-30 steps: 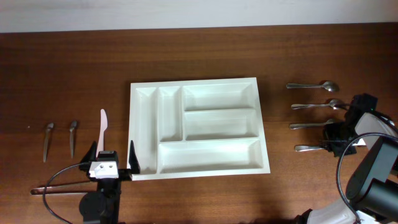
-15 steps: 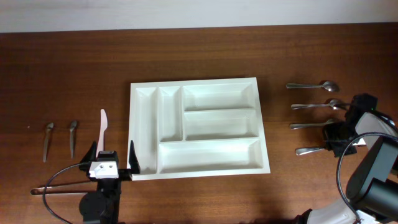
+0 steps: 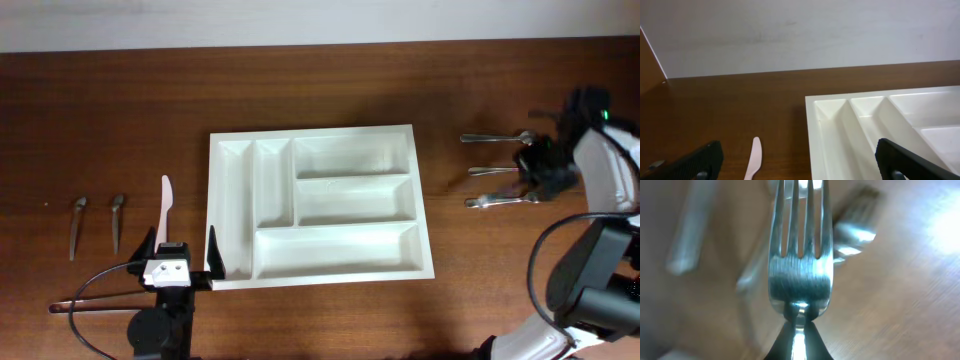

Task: Pack container
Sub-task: 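Lift the fork and carry it into the tray's upper compartment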

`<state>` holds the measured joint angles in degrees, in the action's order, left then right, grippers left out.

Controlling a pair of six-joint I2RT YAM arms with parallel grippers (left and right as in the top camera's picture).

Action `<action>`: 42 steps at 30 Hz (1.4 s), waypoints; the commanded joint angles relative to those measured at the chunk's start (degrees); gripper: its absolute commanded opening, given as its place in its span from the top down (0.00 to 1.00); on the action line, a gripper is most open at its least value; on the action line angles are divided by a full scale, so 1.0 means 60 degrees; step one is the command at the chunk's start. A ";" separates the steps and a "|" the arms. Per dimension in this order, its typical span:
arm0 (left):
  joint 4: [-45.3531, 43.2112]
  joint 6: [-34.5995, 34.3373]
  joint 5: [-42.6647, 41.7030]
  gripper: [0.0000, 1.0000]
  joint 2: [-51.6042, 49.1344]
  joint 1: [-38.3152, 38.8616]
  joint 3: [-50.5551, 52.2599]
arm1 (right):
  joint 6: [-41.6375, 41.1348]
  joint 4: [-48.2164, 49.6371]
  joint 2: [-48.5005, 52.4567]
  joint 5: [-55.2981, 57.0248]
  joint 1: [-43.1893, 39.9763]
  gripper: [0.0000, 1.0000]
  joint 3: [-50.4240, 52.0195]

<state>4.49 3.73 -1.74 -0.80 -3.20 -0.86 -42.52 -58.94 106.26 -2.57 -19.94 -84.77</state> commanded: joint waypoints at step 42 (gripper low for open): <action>0.0004 0.0182 -0.0076 0.01 0.0076 -0.0055 0.0058 | -0.8123 0.1016 0.1891 -0.0572 0.6663 0.91 -0.2142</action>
<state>4.49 3.73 -1.74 -0.80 -3.20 -0.86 -85.76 -53.58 117.08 -5.56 19.70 -96.75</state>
